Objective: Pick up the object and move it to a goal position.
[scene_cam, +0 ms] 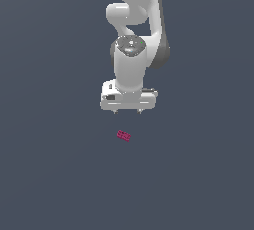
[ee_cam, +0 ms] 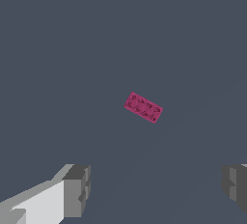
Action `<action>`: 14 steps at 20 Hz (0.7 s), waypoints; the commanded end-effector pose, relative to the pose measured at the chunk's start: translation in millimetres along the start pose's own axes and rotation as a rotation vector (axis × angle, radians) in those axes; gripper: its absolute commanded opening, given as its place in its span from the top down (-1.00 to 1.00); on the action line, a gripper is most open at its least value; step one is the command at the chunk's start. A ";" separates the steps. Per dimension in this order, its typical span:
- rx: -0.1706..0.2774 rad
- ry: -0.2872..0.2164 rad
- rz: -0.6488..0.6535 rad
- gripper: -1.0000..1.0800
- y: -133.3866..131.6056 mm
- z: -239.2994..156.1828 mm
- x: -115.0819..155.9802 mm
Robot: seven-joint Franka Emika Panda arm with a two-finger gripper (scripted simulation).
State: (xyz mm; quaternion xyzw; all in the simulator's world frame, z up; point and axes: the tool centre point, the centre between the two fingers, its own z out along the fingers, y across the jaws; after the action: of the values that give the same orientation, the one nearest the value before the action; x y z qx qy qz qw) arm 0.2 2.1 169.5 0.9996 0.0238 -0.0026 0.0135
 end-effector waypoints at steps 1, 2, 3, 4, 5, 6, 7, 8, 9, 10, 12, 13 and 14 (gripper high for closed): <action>0.000 0.000 0.000 -0.92 0.0 0.0 0.0; 0.000 0.001 0.000 -0.92 -0.2 -0.3 0.3; 0.001 0.004 0.001 -0.92 -0.8 -1.2 1.0; 0.003 0.009 0.002 -0.92 -1.9 -2.8 2.2; 0.006 0.016 0.004 -0.92 -3.3 -4.9 3.9; 0.009 0.025 0.007 -0.92 -5.0 -7.6 6.0; 0.012 0.035 0.009 -0.92 -7.0 -10.6 8.3; 0.015 0.043 0.011 -0.92 -8.6 -13.0 10.2; 0.017 0.049 0.012 -0.92 -9.7 -14.7 11.5; 0.019 0.052 0.013 -0.92 -10.4 -15.8 12.3; 0.019 0.053 0.013 -0.92 -10.5 -16.2 12.5; 0.018 0.051 0.013 -0.92 -10.2 -15.5 12.1; 0.018 0.051 0.013 -0.92 -10.1 -15.3 12.0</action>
State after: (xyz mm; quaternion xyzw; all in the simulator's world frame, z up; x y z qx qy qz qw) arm 11.9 13.4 184.8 0.9996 0.0181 0.0229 0.0039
